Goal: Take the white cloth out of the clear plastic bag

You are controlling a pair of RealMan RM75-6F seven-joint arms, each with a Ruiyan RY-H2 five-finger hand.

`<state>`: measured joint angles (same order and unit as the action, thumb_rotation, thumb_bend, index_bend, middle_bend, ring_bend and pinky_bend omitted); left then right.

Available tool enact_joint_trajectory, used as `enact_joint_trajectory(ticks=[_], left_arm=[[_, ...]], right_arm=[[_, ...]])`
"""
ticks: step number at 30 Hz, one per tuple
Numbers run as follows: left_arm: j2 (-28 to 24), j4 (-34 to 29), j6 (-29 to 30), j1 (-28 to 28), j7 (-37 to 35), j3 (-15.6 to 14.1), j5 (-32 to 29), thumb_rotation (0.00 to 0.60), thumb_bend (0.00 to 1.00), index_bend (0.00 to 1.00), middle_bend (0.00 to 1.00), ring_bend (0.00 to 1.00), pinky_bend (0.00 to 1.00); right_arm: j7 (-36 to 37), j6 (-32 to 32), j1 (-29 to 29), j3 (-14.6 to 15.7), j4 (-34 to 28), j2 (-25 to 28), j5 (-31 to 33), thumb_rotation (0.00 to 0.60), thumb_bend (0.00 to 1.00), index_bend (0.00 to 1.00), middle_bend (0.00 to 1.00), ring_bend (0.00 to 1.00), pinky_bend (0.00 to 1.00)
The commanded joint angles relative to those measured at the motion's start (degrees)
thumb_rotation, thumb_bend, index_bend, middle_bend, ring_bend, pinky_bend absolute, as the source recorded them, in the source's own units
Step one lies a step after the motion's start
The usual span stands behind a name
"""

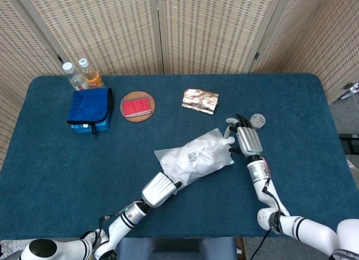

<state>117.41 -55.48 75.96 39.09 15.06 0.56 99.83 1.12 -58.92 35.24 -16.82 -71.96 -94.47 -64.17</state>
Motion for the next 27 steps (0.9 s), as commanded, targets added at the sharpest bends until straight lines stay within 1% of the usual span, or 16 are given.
enact_joint_trajectory(ticks=[1,6,9,13,20,27], left_arm=[[0.4,0.7,0.5,0.1,-0.4,-0.1,0.4,0.6,0.0,0.62,1.0,1.0,1.0],[0.7,1.5,0.7,0.0,-0.7,0.0,0.3,0.6,0.0,0.57,1.0,1.0,1.0],[0.9,1.6,0.5,-0.1,-0.5,0.1,-0.1,0.6,0.03,0.55,1.0,1.0,1.0],[1.0,1.5,0.4,-0.4,0.0,0.2,-0.5,0.6,0.11,0.53,1.0,1.0,1.0],[1.5,1.7,0.8,-1.0,-0.5,0.4,-1.1,0.6,0.25,0.52,1.0,1.0,1.0],[2.2,2.5,1.3,-1.4,-1.0,0.5,-1.2,0.6,0.32,0.53,1.0,1.0,1.0]], right_arm=[[0.0,0.0,0.0,0.0,0.0,0.0,0.0,0.6,0.54,0.87,0.22,0.0,0.09],[-0.1,0.0,0.0,0.0,0.0,0.0,0.0,0.6,0.54,0.87,0.22,0.0,0.09],[-0.1,0.1,0.0,0.0,0.0,0.0,0.1,0.6,0.54,0.87,0.22,0.0,0.09],[-0.1,0.2,0.0,0.0,0.1,-0.1,0.1,0.6,0.54,0.87,0.22,0.0,0.09],[0.2,0.3,-0.1,0.1,0.3,-0.2,0.1,0.6,0.54,0.87,0.22,0.0,0.09],[0.2,0.3,-0.2,0.1,0.4,-0.2,0.1,0.6,0.54,0.87,0.22,0.0,0.09]])
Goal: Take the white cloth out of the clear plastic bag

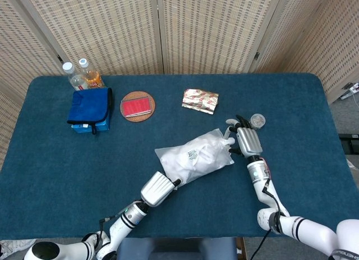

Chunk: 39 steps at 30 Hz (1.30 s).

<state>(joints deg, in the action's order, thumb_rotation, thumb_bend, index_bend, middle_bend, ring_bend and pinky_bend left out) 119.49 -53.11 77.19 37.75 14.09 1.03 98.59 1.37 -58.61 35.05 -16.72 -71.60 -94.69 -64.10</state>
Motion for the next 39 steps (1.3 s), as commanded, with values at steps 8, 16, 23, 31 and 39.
enact_joint_trajectory(ticks=[8,16,23,31,39], left_arm=[[0.2,0.5,0.3,0.0,-0.4,0.1,0.1,0.6,0.34,0.53,1.0,1.0,1.0],[0.0,1.4,0.7,-0.3,-0.8,0.1,-0.1,0.6,0.34,0.54,1.0,1.0,1.0],[0.1,2.2,1.0,-0.6,-1.0,-0.3,0.0,0.6,0.34,0.6,1.0,1.0,1.0],[0.1,2.1,0.9,-0.7,-0.9,-0.2,-0.1,0.6,0.34,0.52,1.0,1.0,1.0],[-0.3,1.0,-0.6,-0.8,0.6,0.1,-1.0,0.6,0.35,0.44,1.0,1.0,1.0]], right_arm=[[0.1,0.1,-0.1,0.0,-0.1,0.0,0.1,0.6,0.54,0.87,0.22,0.0,0.09],[0.3,0.2,-0.1,0.1,0.0,0.0,-0.1,0.6,0.54,0.87,0.22,0.0,0.09],[0.5,0.3,-0.2,0.1,0.1,0.0,-0.1,0.6,0.54,0.87,0.22,0.0,0.09],[0.5,0.4,-0.2,0.1,0.2,-0.2,-0.1,0.6,0.54,0.87,0.22,0.0,0.09],[0.5,0.5,-0.2,0.2,0.2,-0.2,-0.2,0.6,0.54,0.87,0.22,0.0,0.09]])
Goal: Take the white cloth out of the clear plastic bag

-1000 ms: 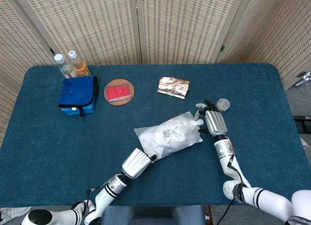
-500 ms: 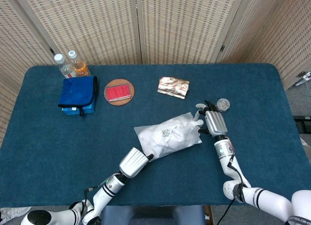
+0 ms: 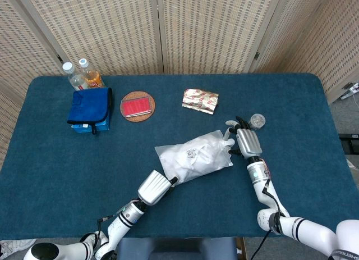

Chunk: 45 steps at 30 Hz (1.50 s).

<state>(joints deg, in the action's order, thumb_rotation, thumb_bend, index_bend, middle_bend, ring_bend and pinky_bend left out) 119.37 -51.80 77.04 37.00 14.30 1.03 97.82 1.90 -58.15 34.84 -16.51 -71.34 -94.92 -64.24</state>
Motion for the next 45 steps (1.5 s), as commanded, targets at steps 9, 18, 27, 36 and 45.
enact_joint_trajectory(ticks=[9,18,27,36,45], left_arm=[[-1.3,-2.9,-2.4,-0.2,2.8,0.7,-1.8,0.6,0.47,0.46,1.0,1.0,1.0],[-1.4,-3.3,-2.2,-0.6,3.2,0.8,-2.1,0.6,0.5,0.5,1.0,1.0,1.0],[-1.6,-3.3,-2.0,-0.9,3.6,0.8,-2.2,0.6,0.49,0.58,1.0,1.0,1.0],[-1.6,-3.0,-1.3,-1.4,4.9,1.0,-2.3,0.6,0.49,0.71,1.0,1.0,1.0],[-3.2,-4.2,0.9,-2.9,5.7,0.3,-1.8,0.6,0.49,0.77,1.0,1.0,1.0]], right_arm=[[0.7,-0.9,-0.3,-0.1,-2.0,1.2,-1.3,0.6,0.54,0.87,0.22,0.0,0.09],[0.8,-0.5,-0.5,0.3,-2.1,1.3,-1.0,0.6,0.54,0.87,0.23,0.0,0.09],[1.5,-0.3,-0.5,0.5,-1.7,1.0,-1.4,0.6,0.54,0.87,0.23,0.0,0.09],[1.7,-0.5,-0.8,0.8,-1.9,1.3,-1.7,0.6,0.54,0.87,0.23,0.0,0.09],[1.8,-0.7,-1.4,1.2,-2.3,2.3,-2.0,0.6,0.54,0.87,0.23,0.0,0.09]])
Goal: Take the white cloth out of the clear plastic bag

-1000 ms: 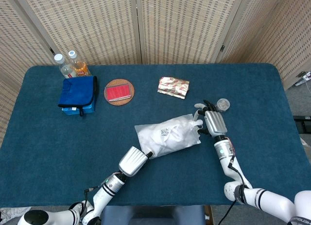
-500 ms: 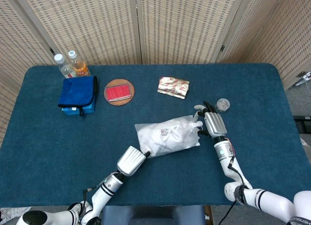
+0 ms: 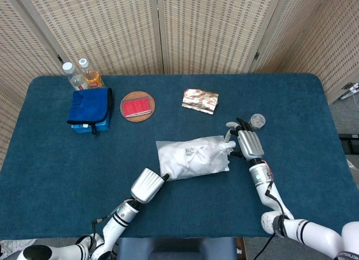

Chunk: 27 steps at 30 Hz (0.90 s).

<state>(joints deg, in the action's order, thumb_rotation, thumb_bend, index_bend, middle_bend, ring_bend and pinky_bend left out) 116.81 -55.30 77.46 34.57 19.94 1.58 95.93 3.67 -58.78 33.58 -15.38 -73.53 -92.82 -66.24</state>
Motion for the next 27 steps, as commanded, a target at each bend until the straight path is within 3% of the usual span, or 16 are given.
enact_joint_trajectory(ticks=[1,16,27], left_arm=[[-0.9,-0.9,0.6,-0.7,0.1,-0.3,0.1,0.6,0.49,0.77,1.0,1.0,1.0],[-6.1,-5.4,1.7,-4.8,1.2,-1.7,-1.4,0.6,0.49,0.81,1.0,1.0,1.0],[-7.0,-6.6,1.9,-6.2,1.8,-0.6,-2.7,0.6,0.49,0.81,1.0,1.0,1.0]], right_arm=[[0.0,-0.1,-0.2,0.1,-0.1,0.3,0.0,0.6,0.54,0.87,0.23,0.0,0.09],[-0.3,-0.3,-1.0,-0.2,0.2,2.0,0.8,0.6,0.54,0.87,0.23,0.0,0.09],[-1.1,-0.7,-1.6,-1.0,0.2,3.8,2.2,0.6,0.54,0.87,0.23,0.0,0.09]])
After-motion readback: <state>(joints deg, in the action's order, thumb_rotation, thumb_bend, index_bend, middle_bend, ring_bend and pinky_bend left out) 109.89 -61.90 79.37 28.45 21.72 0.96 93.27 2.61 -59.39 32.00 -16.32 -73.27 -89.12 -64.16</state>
